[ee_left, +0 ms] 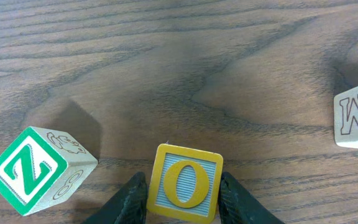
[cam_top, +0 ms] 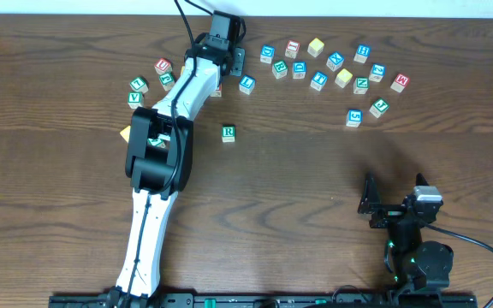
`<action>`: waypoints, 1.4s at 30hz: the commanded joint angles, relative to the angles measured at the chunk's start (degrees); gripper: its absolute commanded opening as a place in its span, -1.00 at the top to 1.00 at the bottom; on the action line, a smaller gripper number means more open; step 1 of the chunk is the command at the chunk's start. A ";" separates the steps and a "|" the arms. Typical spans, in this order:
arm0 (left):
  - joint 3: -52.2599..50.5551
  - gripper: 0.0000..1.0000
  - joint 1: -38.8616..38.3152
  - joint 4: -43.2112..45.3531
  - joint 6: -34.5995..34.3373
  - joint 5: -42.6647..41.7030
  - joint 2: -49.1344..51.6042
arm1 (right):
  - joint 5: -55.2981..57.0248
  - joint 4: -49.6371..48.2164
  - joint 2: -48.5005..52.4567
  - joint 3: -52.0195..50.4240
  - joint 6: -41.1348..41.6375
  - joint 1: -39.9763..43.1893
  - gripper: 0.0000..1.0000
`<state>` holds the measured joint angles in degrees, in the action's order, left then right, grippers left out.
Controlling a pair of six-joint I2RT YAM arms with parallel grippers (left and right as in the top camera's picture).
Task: Spell out ROBOT
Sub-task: 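Grasp the yellow O block with the left gripper and lift, then carry the yellow O block beside the green R block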
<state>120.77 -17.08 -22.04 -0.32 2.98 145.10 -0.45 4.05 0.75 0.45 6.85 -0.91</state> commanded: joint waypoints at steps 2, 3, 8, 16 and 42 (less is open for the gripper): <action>-0.37 0.30 0.24 0.13 -1.05 0.50 -0.39 | 0.04 0.24 -0.11 -0.13 -0.72 0.59 -0.98; -0.37 0.31 0.24 0.09 -1.05 0.50 -0.68 | 0.04 0.24 -0.11 -0.13 -0.72 0.59 -0.98; -0.37 0.31 0.24 -0.22 -1.05 0.52 -3.15 | 0.04 0.24 -0.11 -0.13 -0.74 0.59 -0.99; -0.37 0.38 0.22 -3.93 -2.64 0.50 -11.26 | 0.04 0.24 -0.11 -0.13 -0.72 0.59 -0.98; -6.05 0.46 -10.62 -41.86 -23.78 0.50 -25.18 | 0.07 0.24 -0.11 -0.13 -0.72 0.59 -0.99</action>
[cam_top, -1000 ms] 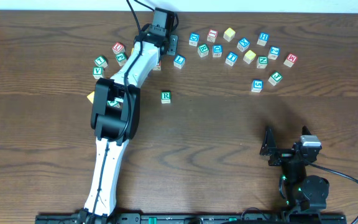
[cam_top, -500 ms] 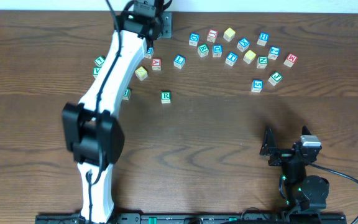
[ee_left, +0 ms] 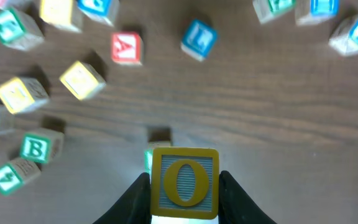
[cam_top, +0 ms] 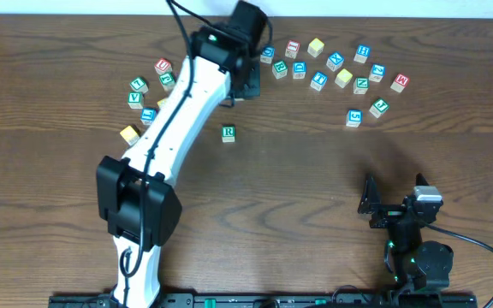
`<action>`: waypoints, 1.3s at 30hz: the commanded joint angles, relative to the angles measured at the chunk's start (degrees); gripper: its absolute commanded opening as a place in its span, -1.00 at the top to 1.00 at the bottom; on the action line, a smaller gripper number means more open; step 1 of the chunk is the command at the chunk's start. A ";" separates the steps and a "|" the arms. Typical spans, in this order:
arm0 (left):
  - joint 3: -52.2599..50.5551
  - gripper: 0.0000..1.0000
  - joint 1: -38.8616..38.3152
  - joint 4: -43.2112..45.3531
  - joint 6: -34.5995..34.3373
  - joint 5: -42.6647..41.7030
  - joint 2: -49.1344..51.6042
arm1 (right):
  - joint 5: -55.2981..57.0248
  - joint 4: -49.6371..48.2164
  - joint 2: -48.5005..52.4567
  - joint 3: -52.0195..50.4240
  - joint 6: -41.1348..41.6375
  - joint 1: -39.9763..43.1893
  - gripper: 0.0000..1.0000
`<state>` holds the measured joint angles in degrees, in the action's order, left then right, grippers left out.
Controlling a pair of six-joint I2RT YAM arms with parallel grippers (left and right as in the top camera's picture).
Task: Spell out ROBOT
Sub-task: 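Carry the yellow O block beside the green R block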
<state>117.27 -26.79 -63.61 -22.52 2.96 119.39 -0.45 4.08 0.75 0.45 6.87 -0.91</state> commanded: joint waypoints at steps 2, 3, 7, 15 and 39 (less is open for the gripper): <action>-5.25 0.45 -1.18 0.42 -3.67 0.52 0.52 | 0.04 0.22 -0.11 -0.13 -0.76 0.59 -0.99; -6.62 0.45 -1.22 1.14 -4.70 0.50 0.52 | 0.07 0.22 -0.11 -0.13 -0.76 0.59 -0.99; -11.32 0.45 -1.51 4.66 -6.75 0.48 0.52 | 0.07 0.22 -0.11 -0.13 -0.74 0.59 -0.98; -17.84 0.45 -2.84 13.03 -7.87 0.52 0.52 | 0.07 0.22 -0.11 -0.13 -0.76 0.59 -0.99; -30.40 0.45 -3.85 26.82 -9.84 3.30 0.52 | 0.07 0.22 -0.11 -0.13 -0.74 0.59 -0.99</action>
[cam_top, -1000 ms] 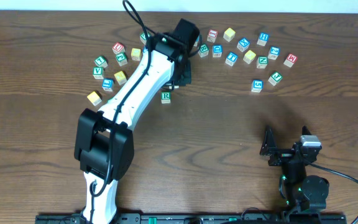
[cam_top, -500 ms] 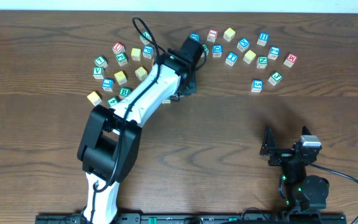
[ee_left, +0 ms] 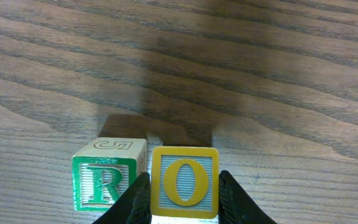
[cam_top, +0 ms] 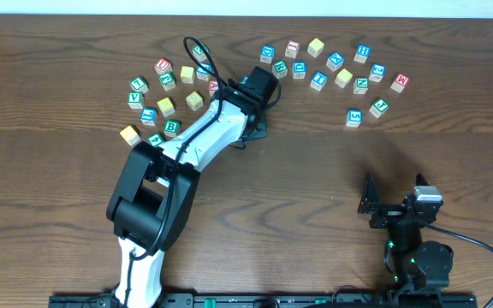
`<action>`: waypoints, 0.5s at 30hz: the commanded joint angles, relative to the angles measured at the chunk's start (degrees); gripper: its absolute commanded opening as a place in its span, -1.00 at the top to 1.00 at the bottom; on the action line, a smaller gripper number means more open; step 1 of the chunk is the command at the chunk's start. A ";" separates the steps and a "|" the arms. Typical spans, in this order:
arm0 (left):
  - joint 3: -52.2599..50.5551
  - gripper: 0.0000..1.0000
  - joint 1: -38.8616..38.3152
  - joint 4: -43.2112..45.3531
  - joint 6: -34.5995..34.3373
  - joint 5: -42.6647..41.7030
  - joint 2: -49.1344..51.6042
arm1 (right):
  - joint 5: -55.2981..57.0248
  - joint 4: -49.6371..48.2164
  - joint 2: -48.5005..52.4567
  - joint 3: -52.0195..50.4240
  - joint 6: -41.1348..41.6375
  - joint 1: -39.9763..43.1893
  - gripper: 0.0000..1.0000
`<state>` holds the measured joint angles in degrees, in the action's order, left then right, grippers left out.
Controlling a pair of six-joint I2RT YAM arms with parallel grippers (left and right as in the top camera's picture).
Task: Spell out ROBOT
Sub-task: 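Carry the yellow O block beside the green R block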
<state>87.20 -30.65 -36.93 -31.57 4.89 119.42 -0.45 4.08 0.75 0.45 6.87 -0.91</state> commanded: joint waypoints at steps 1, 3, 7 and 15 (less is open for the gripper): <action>-0.44 0.45 0.02 0.13 -1.16 1.40 0.50 | 0.04 0.22 -0.11 -0.13 -0.74 0.59 -0.99; -0.74 0.45 0.02 0.13 -1.77 1.40 0.50 | 0.04 0.22 -0.11 -0.13 -0.74 0.59 -0.98; -0.74 0.43 0.02 0.17 -1.75 1.40 0.50 | 0.04 0.22 -0.11 -0.13 -0.74 0.59 -0.99; -0.74 0.23 0.02 0.15 -1.75 1.40 0.50 | 0.07 0.20 -0.11 -0.13 -0.74 0.59 -0.98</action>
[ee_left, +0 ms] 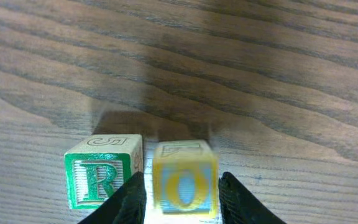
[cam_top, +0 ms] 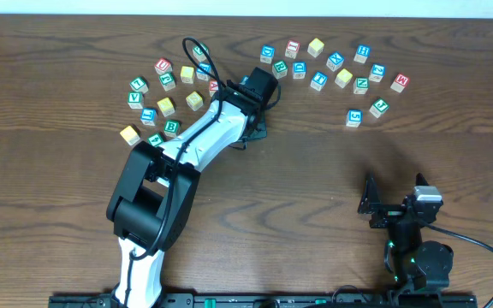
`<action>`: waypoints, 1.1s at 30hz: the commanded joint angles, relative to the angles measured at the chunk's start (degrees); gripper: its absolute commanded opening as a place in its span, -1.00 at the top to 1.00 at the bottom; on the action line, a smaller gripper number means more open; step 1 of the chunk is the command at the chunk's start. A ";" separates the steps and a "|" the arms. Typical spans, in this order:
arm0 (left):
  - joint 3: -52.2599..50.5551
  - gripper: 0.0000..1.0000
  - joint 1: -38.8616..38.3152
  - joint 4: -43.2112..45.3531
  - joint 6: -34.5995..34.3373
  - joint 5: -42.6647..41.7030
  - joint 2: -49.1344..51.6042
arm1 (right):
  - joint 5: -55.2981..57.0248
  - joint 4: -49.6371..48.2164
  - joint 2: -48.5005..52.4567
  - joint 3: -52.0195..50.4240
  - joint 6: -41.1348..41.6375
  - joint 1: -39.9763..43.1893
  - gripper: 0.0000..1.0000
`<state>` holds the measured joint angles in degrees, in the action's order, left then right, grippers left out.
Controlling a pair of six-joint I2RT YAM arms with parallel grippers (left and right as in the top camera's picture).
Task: Spell out ROBOT
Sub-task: 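Carry the yellow O block beside the green R block, then lower the yellow O block right of R and open the left gripper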
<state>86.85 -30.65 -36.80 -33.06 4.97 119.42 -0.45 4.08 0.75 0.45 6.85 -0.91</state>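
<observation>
In the left wrist view a green R block [ee_left: 98, 177] stands on the wood. Just to its right is the yellow O block [ee_left: 184, 180], blurred, with a narrow gap between the two. My left gripper [ee_left: 182, 200] is open around the O block, and a gap shows on each side between finger and block. From overhead the left gripper [cam_top: 249, 128] covers both blocks at mid-table. My right gripper [cam_top: 368, 201] rests at the front right, away from every block; its jaw state is unclear.
Several loose letter blocks lie in a cluster at the back left [cam_top: 165, 94], among them a green B block [cam_top: 171, 127]. Another arc of blocks [cam_top: 336, 68] runs along the back right. The table edge [cam_top: 246, 7] is at the far side.
My left gripper's fingers have spread off the O block, which now looks blurred and a little lower beside the R block. The arm has hardly moved. The right arm is unchanged.
My left gripper was shut on the O block on the table among the back-left blocks. Then it held the block high over the table. Then it held it down next to the R block, and now it has let go there.
</observation>
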 commanded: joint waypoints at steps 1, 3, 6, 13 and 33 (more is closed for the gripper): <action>-0.39 0.23 0.02 0.02 -0.26 1.31 0.50 | 0.07 0.22 -0.11 -0.13 -0.72 0.59 -0.99; -0.39 0.23 0.02 0.02 -0.28 1.31 0.50 | 0.07 0.20 -0.11 -0.13 -0.74 0.59 -0.98; -0.39 0.23 0.02 0.04 -0.28 1.31 0.50 | 0.07 0.22 -0.11 -0.13 -0.74 0.59 -0.99; -0.11 0.23 0.02 0.92 -0.24 1.07 0.46 | 0.04 0.22 -0.11 -0.13 -0.74 0.59 -0.98; 1.38 0.22 0.79 4.13 18.78 0.28 -8.90 | 0.07 0.22 -0.11 -0.13 -0.72 0.59 -0.98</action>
<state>86.89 -30.20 -32.32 -21.76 5.96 112.92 -0.45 4.08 0.75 0.45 6.85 -0.91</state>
